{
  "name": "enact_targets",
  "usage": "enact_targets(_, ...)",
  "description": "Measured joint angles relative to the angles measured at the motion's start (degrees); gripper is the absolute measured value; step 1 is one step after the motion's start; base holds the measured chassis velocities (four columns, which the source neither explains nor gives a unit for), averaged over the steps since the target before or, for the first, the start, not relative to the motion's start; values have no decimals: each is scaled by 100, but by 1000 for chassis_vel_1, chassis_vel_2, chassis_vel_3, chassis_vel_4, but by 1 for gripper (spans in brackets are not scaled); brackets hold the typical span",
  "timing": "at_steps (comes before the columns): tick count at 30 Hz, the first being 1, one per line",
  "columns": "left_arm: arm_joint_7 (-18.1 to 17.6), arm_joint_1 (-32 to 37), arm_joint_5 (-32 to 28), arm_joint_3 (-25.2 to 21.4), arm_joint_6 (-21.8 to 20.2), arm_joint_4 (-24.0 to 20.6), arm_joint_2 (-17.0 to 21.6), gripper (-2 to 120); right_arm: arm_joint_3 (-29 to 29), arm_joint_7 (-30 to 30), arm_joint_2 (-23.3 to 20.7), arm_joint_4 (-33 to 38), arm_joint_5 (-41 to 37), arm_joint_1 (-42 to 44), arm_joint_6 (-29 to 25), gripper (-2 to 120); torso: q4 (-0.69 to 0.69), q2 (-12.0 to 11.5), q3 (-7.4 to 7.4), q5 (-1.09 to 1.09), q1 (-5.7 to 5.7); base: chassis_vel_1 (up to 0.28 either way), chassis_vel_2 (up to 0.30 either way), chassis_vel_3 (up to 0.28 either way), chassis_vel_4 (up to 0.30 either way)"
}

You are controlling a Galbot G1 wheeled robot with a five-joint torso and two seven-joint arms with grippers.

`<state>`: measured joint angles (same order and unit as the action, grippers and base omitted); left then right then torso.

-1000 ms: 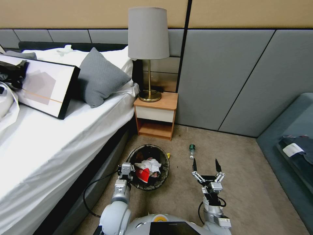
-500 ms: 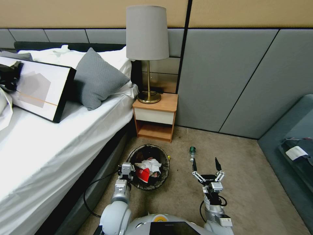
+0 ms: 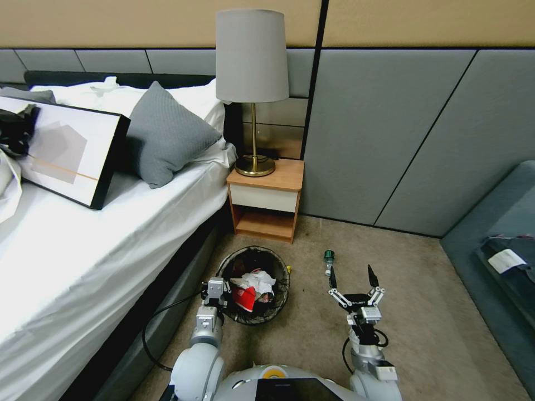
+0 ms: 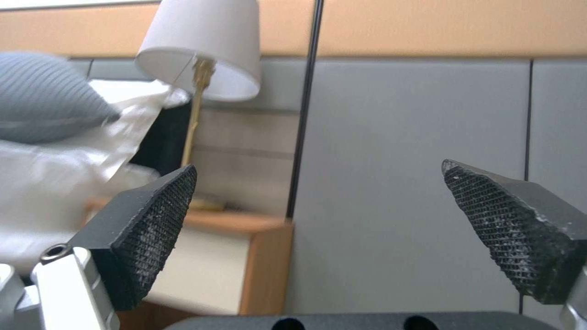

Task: Pick up the trash bin, then pick up the garbage from the floor and place it into the trash bin.

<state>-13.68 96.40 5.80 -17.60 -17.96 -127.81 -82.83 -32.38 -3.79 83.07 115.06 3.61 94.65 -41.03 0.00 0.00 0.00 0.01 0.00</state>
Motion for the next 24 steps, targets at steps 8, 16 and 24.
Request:
enact_targets(8, 0, 32, 43, 27, 0, 0, -3, 2, 66, -196, -295, -63, -463, -1090, 1235, 100, -1, 0, 0, -1, 0, 0, 0, 0, 0)
enact_targets(16, -13, 92, 57, -8, 0, -33, 15, 2, 322, -780, -730, -1001, -1157, -2274, 2879, 100, 0, 0, 0, 1, 0, 0, 0, 0, 0)
enact_targets(24, -18, 104, 111, 9, -5, -9, -3, 2, 543, -825, -1029, -2186, -1962, -3309, 3765, 100, 0, 0, 0, -1, 0, 0, 0, 0, 0)
